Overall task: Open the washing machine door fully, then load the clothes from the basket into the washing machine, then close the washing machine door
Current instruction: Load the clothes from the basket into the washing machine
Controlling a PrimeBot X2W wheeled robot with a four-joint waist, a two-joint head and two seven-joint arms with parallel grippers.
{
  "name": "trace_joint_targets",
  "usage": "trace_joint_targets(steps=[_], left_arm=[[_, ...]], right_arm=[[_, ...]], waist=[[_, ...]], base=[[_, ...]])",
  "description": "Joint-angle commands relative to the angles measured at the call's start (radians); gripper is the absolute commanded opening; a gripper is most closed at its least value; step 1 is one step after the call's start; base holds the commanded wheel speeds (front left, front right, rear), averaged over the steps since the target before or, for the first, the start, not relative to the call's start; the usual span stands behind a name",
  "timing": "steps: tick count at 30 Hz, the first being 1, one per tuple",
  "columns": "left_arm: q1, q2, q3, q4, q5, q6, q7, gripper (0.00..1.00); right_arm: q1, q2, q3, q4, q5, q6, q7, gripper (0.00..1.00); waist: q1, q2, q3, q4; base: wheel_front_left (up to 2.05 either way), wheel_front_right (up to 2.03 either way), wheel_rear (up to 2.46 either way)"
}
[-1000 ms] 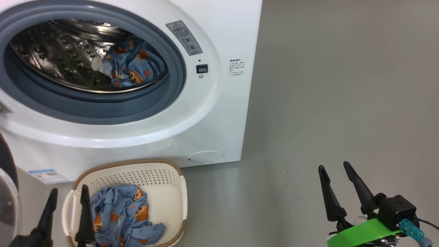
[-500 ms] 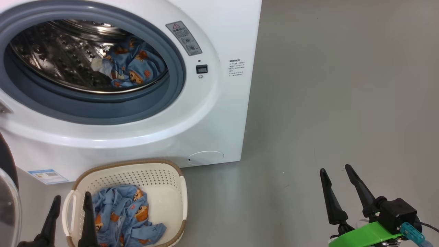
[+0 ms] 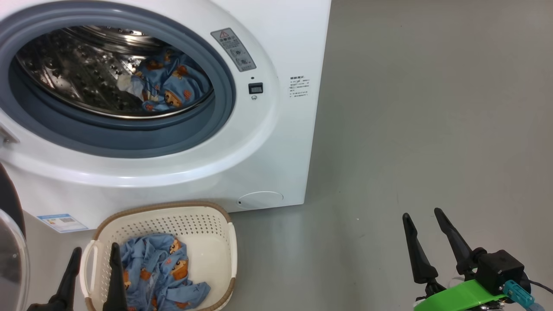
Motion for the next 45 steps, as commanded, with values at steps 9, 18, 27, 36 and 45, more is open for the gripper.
trace_joint_targets(steps=[9, 18, 27, 36, 45], left_arm=[[0.001, 0.005, 0.018, -0.005, -0.015, 0.008, -0.006, 1.0], [-0.003, 0.005, -0.009, 0.015, -0.026, 0.019, -0.006, 1.0], [-0.042, 0.005, -0.015, 0.054, -0.038, 0.01, -0.006, 1.0], [-0.13, 0.005, -0.036, 0.156, -0.039, -0.005, -0.006, 1.0], [-0.286, 0.015, -0.011, 0.287, -0.022, -0.04, -0.006, 1.0]], right_arm=[[-0.012, -0.002, 0.03, -0.013, 0.018, 0.006, -0.007, 1.0], [-0.018, -0.002, 0.034, -0.014, 0.023, 0.006, -0.007, 1.0], [-0.036, -0.002, 0.032, -0.017, 0.027, 0.006, -0.007, 1.0], [-0.076, -0.002, 0.051, -0.024, 0.033, 0.006, -0.007, 1.0], [-0.117, -0.002, 0.061, -0.04, 0.038, 0.006, -0.007, 1.0]], waist=[[0.0, 0.0, 0.005, -0.001], [0.0, 0.0, 0.036, -0.007], [0.0, 0.0, 0.093, -0.01], [0.0, 0.0, 0.186, -0.033], [0.0, 0.0, 0.323, -0.066]], base=[[0.0, 0.0, 0.0], [0.0, 0.0, 0.0], [0.0, 0.0, 0.0], [0.0, 0.0, 0.0], [0.0, 0.0, 0.0]])
